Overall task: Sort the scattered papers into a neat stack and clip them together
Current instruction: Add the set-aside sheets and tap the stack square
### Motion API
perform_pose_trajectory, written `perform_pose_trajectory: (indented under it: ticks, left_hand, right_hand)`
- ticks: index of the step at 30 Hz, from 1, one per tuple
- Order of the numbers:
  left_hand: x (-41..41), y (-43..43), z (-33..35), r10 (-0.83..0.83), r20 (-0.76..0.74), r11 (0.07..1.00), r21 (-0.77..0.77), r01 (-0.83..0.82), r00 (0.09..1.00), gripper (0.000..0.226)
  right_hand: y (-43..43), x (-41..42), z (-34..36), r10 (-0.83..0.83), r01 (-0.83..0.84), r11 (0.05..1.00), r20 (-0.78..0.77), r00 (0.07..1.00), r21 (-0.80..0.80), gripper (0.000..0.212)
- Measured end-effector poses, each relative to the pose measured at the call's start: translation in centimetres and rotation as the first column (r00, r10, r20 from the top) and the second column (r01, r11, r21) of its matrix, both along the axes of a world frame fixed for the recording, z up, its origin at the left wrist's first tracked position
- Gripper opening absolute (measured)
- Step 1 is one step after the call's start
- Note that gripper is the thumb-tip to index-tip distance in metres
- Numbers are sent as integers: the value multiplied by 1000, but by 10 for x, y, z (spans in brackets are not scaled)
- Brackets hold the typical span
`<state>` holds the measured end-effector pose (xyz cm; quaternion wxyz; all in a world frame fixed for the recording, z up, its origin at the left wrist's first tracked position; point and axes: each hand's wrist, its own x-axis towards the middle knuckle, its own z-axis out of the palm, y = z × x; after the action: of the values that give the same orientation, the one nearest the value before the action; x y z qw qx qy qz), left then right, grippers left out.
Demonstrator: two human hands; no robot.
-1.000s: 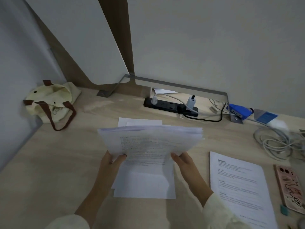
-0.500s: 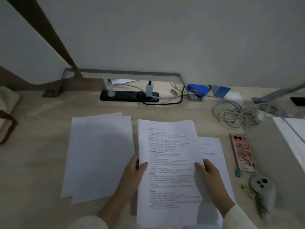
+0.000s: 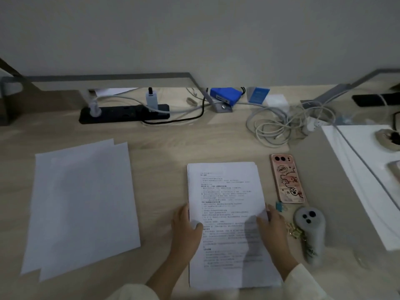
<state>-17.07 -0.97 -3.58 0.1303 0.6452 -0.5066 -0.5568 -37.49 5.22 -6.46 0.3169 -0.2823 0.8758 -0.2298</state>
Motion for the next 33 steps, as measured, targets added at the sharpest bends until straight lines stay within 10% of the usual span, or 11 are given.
perform_pose_trajectory:
  ticks: [10, 13, 15, 22, 29, 33]
  left_hand:
    - [61, -24, 3, 134, -27, 991, 32, -133, 991, 62]
    - [84, -32, 13, 125, -43, 990, -54, -127, 991, 52]
    - [106, -38, 20, 155, 43, 976, -161, -146, 987, 55]
    - [232, -57, 9, 450, 428, 891, -278, -360, 783, 66]
    - [302, -68, -15, 432, 565, 889, -134, -439, 703, 80]
    - [311, -76, -15, 426, 484, 882, -35, -470, 764, 71]
  right_hand:
    - [-50, 46, -16, 149, -153, 988, 135, 980, 20, 52]
    - [-68, 75, 26, 155, -148, 984, 62, 986, -98, 27]
    - [-81, 98, 49, 182, -168, 957, 40, 982, -236, 9]
    - [-122, 199, 76, 479, -416, 877, 357, 802, -240, 45]
    - [-146, 273, 46, 207, -290, 955, 556, 805, 65, 69]
    - [-153, 283, 46, 111, -192, 979, 630, 768, 61, 46]
